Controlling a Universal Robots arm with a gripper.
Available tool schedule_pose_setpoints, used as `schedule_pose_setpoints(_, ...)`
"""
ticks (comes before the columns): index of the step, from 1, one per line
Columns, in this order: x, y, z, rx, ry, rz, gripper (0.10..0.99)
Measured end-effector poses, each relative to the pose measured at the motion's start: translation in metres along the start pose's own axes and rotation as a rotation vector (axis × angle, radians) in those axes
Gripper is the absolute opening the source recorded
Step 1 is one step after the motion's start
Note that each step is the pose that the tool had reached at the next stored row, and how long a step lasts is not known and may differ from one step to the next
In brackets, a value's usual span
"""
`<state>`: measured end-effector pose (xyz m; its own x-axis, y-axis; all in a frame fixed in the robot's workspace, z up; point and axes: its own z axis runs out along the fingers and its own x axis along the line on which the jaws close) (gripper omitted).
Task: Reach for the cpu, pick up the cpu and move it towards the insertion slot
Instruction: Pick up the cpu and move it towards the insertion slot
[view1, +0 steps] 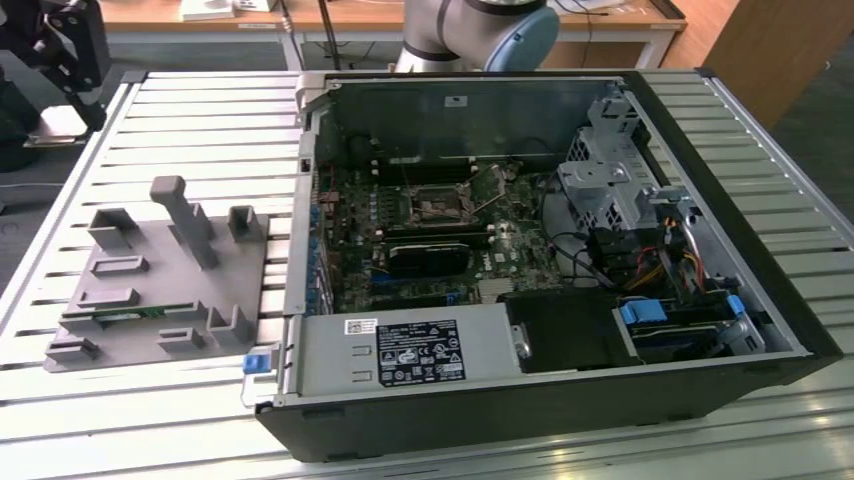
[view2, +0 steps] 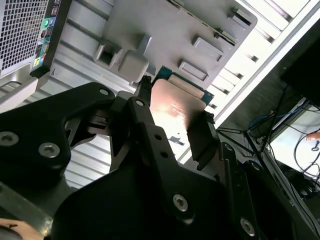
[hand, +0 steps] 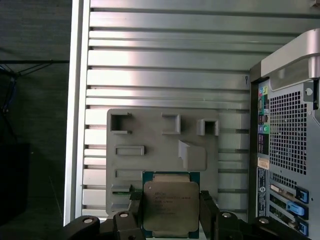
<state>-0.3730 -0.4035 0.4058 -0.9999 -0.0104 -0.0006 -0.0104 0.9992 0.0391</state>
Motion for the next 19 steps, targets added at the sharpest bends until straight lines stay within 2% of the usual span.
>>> schedule_pose_setpoints(19,-0.0378,-0.0001,0.0002,0.000,-0.0001,0.000,0.541)
